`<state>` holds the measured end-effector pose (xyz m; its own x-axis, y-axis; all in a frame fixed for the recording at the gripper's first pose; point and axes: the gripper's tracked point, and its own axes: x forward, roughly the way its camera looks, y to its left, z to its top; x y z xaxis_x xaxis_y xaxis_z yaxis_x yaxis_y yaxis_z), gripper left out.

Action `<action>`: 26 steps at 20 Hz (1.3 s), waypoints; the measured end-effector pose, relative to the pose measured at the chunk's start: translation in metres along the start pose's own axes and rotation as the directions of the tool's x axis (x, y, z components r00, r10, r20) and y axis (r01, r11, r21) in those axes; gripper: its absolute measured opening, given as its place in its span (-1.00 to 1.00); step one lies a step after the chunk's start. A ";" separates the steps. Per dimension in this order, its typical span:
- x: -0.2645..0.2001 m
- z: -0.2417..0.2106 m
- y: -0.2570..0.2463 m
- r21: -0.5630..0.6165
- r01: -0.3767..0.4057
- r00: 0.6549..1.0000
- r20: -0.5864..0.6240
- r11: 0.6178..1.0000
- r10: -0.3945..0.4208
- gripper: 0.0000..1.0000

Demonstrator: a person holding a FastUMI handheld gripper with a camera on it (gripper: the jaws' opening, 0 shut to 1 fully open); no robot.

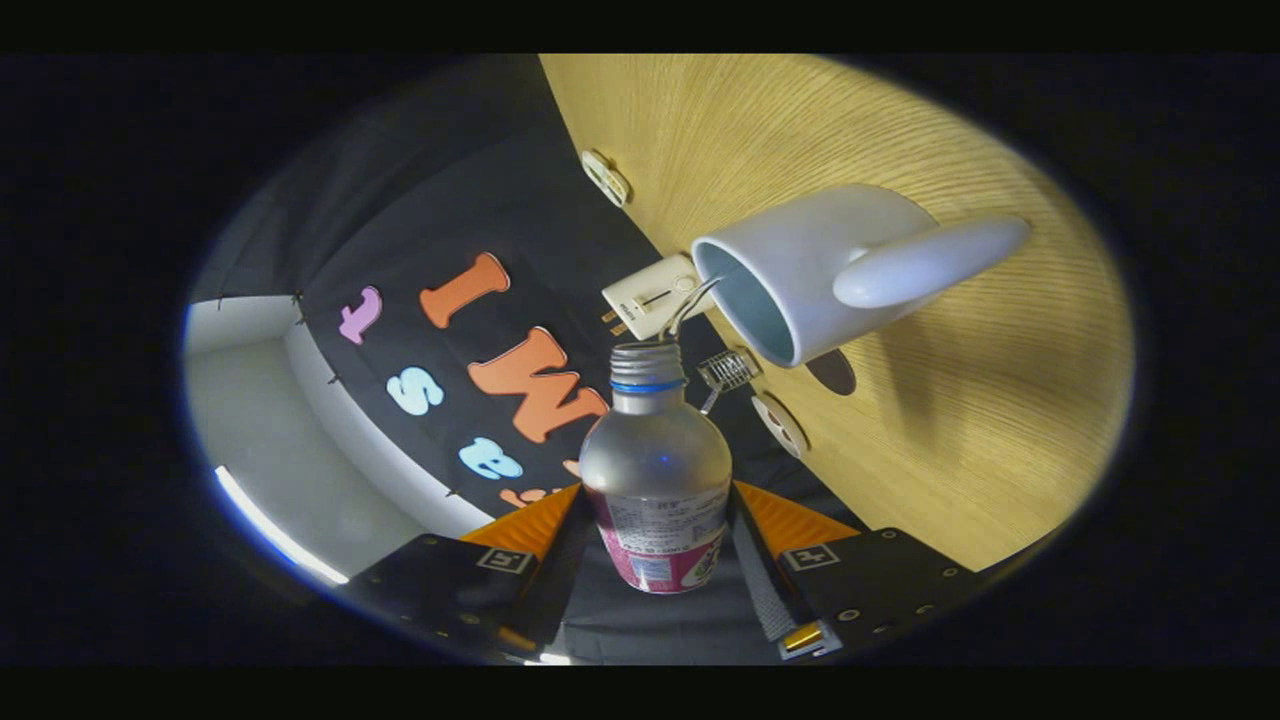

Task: Take the bottle from table, then pour the juice into the cup, finally place the bottle on the coaster

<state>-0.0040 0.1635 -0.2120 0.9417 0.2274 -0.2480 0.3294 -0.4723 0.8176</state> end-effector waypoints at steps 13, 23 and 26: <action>-0.004 -0.006 0.010 0.056 -0.022 1.000 -0.021 0.998 0.023 0.50; -0.009 -0.002 0.018 0.122 -0.056 0.998 -0.002 0.991 0.057 0.50; -0.011 -0.006 0.023 0.135 -0.072 0.997 -0.005 0.988 0.073 0.51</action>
<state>-0.0071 0.1551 -0.1877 0.9629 0.1968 -0.1844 0.2670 -0.5980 0.7557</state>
